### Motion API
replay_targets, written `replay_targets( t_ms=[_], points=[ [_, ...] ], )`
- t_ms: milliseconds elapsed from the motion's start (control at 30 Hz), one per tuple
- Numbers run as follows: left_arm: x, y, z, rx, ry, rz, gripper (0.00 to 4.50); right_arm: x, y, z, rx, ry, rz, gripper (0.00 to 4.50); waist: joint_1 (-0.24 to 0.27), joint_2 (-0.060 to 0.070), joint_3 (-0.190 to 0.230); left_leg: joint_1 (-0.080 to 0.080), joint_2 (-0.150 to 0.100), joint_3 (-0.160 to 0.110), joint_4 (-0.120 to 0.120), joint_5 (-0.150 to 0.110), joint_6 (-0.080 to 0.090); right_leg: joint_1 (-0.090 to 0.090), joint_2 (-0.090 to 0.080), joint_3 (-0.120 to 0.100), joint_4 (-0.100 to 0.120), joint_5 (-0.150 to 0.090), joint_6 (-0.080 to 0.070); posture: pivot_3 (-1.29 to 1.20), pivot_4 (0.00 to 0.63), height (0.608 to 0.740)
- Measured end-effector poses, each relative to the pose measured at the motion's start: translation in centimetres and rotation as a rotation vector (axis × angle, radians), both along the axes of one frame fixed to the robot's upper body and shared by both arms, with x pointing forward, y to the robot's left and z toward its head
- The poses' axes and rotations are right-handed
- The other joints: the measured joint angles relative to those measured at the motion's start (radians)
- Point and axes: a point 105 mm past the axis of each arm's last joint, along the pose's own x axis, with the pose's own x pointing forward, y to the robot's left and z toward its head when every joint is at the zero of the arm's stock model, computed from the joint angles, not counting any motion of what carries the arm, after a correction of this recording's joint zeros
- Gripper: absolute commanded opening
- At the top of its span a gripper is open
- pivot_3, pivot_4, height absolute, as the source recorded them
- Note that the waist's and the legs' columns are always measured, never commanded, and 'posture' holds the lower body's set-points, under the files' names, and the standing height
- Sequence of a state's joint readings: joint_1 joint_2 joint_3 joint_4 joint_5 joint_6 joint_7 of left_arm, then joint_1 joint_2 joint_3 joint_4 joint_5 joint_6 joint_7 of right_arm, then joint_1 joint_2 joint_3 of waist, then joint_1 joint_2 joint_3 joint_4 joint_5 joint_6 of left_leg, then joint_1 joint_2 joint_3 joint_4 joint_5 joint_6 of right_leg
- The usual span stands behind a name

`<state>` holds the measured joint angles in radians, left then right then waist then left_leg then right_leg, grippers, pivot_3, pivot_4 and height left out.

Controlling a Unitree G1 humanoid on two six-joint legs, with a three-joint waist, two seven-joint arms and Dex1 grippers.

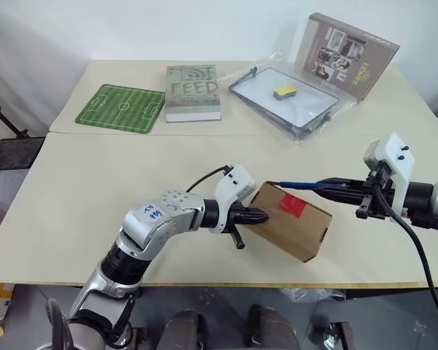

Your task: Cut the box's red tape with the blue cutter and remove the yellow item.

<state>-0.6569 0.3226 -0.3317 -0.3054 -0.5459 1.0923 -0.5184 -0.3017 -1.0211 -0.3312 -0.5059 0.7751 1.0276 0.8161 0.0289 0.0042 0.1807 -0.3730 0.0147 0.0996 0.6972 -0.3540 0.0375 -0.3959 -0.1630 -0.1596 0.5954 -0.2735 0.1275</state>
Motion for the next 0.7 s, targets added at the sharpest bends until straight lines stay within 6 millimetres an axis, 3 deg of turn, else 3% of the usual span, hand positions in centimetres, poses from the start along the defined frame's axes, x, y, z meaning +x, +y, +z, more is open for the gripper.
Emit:
replay_targets(
  t_ms=[700],
  points=[
    [0.0, 0.0, 0.0, 0.001, 0.002, -0.005, 0.03, 0.1, -1.2, -0.1, -0.023, 0.001, -0.042, 0.17, 0.002, 0.0, 0.0, 0.001, 0.0, -0.001, 0.0, 0.0, 0.0, 0.002, -0.001, -0.001, -0.001, 0.0, 0.0, 0.0, 0.15, 0.74]
  ],
)
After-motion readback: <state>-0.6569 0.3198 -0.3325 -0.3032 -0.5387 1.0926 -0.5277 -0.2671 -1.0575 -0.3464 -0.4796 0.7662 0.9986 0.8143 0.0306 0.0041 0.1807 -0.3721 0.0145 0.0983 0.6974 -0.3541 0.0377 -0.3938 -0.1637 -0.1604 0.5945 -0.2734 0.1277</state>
